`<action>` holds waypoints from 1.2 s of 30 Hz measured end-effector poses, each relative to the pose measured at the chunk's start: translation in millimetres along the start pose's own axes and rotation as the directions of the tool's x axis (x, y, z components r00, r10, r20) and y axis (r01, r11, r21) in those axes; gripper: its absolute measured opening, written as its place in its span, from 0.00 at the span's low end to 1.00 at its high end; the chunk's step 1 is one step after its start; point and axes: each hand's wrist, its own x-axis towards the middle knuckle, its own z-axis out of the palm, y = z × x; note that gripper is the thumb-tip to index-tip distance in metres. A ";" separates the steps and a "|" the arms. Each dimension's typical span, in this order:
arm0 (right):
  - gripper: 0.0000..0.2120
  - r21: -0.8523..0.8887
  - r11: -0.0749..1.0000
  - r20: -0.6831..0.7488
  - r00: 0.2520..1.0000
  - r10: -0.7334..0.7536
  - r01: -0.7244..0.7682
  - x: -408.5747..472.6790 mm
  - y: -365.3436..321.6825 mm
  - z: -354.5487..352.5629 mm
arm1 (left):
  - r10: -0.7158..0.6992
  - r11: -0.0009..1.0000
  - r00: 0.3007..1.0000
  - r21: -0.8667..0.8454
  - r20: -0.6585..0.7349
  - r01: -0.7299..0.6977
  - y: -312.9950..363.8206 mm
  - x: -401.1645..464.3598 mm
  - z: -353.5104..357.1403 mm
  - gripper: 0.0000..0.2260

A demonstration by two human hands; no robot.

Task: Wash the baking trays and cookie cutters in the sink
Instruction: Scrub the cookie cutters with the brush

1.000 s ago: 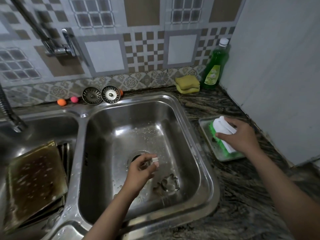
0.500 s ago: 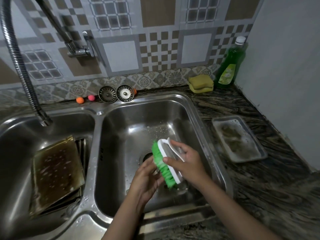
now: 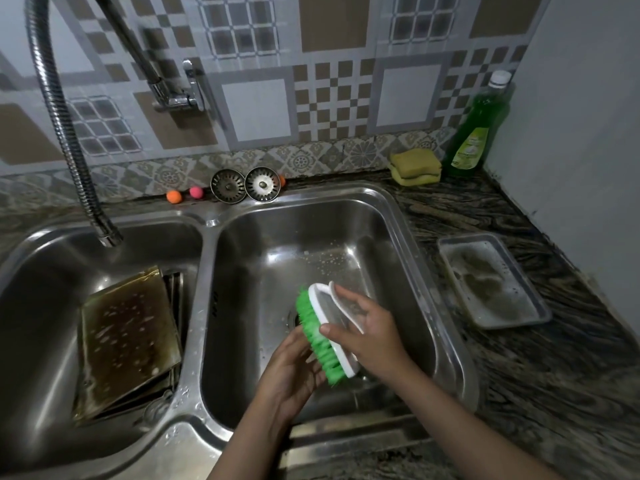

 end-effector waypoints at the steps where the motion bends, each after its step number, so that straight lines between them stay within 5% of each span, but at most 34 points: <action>1: 0.32 -0.011 1.000 -0.006 1.000 -0.029 0.029 -2.3 3.4 -0.5 | 0.003 1.000 1.000 0.002 0.008 -0.003 -0.3 0.0 -1.3 0.17; 8: 0.33 -0.374 0.926 -0.066 0.994 -0.088 0.058 4.6 -4.4 -9.1 | 0.084 0.966 0.985 0.255 -0.154 -0.043 -8.1 1.4 -12.8 0.18; 12: 0.32 -0.199 0.978 -0.056 0.995 -0.082 0.070 8.2 -18.0 -6.9 | 0.330 0.650 0.934 0.750 -0.134 -0.122 2.6 1.7 -15.6 0.25; 15: 0.30 -0.051 0.999 0.023 1.000 -0.009 0.010 6.2 -14.9 -2.8 | 0.377 0.431 0.926 0.885 0.001 -0.176 11.7 -4.1 -12.2 0.27; 17: 0.30 -0.050 0.998 0.026 0.999 0.040 -0.039 3.2 -7.9 -1.1 | 0.402 0.374 0.912 0.894 0.081 -0.244 16.8 -7.8 -10.8 0.28; 21: 0.34 0.309 0.927 -0.067 0.968 0.243 -0.212 -3.5 -2.0 2.4 | 0.432 0.619 0.902 0.728 -0.001 -0.295 18.8 -14.2 -8.8 0.29; 25: 0.28 0.602 0.717 0.056 0.915 0.400 -0.350 -10.6 -0.2 10.9 | 0.434 0.835 0.887 0.439 -0.157 -0.331 9.9 -16.9 2.8 0.20; 29: 0.26 0.638 0.677 0.093 0.909 0.405 -0.367 -18.4 1.3 17.2 | 0.355 0.929 0.890 0.212 -0.287 -0.302 -5.1 -21.4 16.0 0.11; 36: 0.32 0.493 0.817 -0.037 0.931 0.363 -0.299 -18.0 2.5 9.0 | 0.303 0.946 0.908 0.204 -0.289 -0.251 -8.7 -27.5 11.8 0.12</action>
